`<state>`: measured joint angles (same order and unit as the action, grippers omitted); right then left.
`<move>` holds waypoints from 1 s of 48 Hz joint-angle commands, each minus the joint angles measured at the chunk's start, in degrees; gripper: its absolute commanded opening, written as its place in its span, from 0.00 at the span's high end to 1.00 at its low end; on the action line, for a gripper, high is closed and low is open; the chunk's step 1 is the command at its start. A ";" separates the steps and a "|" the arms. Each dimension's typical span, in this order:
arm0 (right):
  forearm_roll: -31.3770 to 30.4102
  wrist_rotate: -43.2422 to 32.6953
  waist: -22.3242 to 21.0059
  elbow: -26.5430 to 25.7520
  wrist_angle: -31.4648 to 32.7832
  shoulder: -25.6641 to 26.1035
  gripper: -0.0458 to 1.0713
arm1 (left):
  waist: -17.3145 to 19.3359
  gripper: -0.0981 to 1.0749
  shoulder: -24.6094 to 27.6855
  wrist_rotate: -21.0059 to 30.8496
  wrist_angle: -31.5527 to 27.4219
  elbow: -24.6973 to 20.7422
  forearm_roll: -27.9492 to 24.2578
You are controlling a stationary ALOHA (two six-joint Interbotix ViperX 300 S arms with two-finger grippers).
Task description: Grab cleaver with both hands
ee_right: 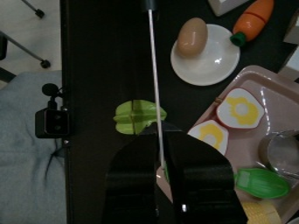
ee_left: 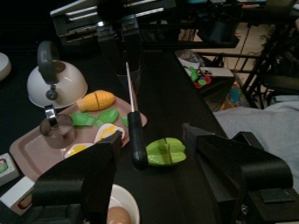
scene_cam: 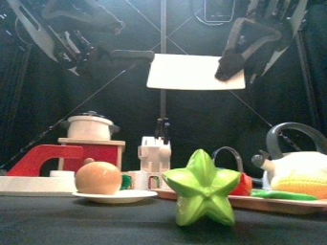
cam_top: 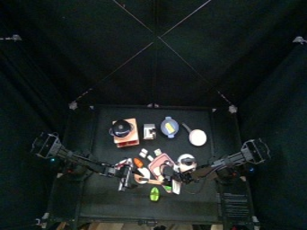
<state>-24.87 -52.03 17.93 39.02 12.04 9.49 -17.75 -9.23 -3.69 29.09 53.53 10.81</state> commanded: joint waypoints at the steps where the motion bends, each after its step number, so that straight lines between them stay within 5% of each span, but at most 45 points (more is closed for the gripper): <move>1: 0.09 0.00 0.18 -0.88 -0.18 0.62 0.64 | 0.53 0.18 0.53 -0.09 0.35 -1.85 -0.26; 28: 0.18 -0.09 0.26 -1.05 -0.18 -0.53 0.64 | 1.58 0.32 0.26 -0.18 0.00 -2.02 -0.26; 48: 0.97 0.18 0.35 -1.32 -0.09 -0.53 0.64 | 0.97 0.61 2.55 0.00 0.26 -1.49 -0.18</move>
<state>-23.82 -51.94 18.37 39.02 12.04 8.00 -16.52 -7.12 -3.60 28.83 52.65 10.81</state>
